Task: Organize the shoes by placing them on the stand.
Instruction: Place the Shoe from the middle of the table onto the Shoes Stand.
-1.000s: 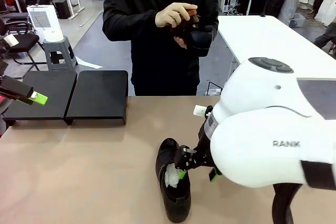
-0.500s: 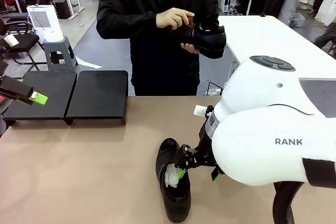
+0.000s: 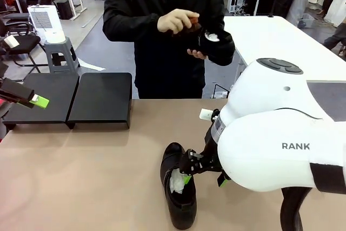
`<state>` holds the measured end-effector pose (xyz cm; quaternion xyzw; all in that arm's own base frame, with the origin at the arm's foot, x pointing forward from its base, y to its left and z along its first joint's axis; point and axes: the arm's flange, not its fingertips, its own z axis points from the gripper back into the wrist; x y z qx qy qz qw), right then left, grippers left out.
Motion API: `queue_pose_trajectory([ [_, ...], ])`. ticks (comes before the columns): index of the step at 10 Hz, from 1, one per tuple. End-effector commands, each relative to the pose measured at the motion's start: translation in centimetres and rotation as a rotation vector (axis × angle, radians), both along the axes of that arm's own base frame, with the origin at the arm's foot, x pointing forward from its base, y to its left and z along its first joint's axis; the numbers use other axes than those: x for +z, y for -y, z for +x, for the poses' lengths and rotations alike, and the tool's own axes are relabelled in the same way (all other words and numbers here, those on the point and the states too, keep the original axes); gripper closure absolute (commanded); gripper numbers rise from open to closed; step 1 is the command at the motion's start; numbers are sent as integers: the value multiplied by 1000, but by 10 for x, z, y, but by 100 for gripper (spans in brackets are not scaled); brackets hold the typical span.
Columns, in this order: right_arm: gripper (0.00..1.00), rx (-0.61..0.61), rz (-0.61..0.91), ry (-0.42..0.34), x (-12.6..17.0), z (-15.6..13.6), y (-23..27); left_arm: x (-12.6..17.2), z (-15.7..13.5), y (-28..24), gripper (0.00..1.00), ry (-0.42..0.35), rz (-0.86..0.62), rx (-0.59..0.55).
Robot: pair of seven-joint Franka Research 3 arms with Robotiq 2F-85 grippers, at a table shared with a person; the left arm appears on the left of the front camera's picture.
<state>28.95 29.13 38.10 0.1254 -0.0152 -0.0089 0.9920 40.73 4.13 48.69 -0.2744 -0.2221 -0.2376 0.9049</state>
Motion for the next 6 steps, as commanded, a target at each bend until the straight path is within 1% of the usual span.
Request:
queue_pose_trajectory([
  [1,0,17,-7,71,30,0,38,1,-1,-2,0,8,-3,-18],
  [2,0,54,-14,131,55,1,77,1,-1,-2,0,8,-3,-18],
  [3,0,54,-50,166,70,2,104,1,-1,-2,0,8,-3,-18],
  [4,0,31,-81,178,80,9,144,1,-1,-2,0,8,-3,-18],
  [5,0,59,-78,123,78,10,163,1,-1,-2,0,8,-3,-18],
  [6,0,23,-52,154,86,24,95,1,-1,-2,0,8,-3,-18],
])
